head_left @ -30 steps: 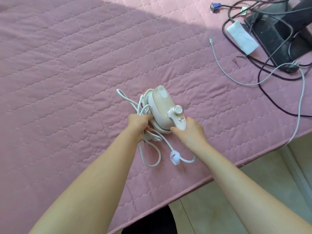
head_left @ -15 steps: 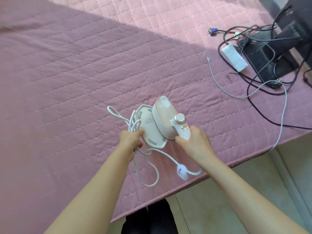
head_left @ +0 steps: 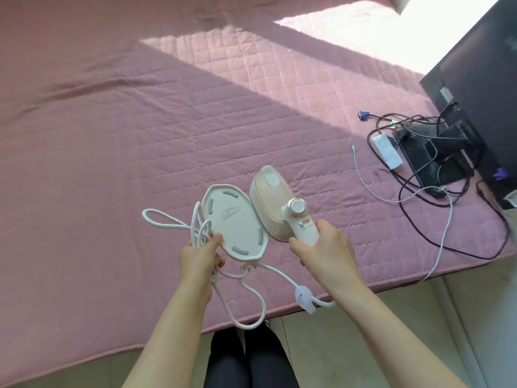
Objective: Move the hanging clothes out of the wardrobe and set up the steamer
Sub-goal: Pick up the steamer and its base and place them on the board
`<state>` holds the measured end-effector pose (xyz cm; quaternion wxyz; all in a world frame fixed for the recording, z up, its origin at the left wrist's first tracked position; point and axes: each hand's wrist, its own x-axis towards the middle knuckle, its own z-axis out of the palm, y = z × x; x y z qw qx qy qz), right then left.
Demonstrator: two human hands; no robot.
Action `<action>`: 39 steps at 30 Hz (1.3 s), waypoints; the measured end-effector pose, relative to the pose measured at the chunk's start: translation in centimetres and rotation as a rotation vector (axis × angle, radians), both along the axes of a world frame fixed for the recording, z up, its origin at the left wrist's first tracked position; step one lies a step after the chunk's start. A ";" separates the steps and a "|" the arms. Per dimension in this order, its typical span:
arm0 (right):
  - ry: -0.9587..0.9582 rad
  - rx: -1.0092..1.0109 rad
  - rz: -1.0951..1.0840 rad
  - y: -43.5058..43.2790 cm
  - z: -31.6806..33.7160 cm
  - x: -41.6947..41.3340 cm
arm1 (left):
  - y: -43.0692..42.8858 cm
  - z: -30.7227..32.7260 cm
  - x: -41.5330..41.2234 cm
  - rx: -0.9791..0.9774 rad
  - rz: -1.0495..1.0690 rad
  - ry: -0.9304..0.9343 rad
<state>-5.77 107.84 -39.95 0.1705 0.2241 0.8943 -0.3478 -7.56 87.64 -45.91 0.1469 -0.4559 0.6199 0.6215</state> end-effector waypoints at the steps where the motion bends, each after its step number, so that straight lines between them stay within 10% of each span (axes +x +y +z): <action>1: 0.012 -0.016 0.004 -0.4 1.0 0.3 | -0.7 1.1 0.7 -0.020 0.017 0.019; 39: 0.043 -0.113 0.944 -34.0 11.7 29.0 | -25.9 16.1 48.3 -0.176 1.064 0.181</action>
